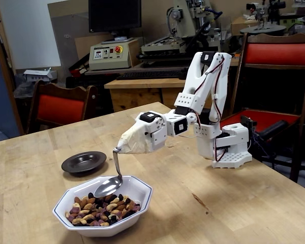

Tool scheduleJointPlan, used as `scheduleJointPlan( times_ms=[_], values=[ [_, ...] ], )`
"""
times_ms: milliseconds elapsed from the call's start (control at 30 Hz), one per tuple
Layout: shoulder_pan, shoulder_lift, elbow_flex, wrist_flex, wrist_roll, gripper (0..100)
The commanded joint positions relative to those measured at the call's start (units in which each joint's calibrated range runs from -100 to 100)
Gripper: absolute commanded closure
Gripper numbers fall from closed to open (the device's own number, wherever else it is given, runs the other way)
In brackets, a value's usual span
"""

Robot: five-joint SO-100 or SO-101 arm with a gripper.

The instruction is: Use spoon to take food

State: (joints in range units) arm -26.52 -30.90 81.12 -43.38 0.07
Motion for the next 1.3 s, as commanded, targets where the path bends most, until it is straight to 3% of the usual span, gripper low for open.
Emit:
scheduleJointPlan(
  times_ms=[0,567,900,1267],
  values=[
    [-0.1,-0.5,-3.7,0.1,-0.3,96],
    [0.0,-0.1,-2.0,0.5,-0.2,96],
    [0.0,-1.0,-4.0,15.9,-0.3,96],
    [-0.1,-1.0,-9.9,23.7,-0.2,96]
  ],
)
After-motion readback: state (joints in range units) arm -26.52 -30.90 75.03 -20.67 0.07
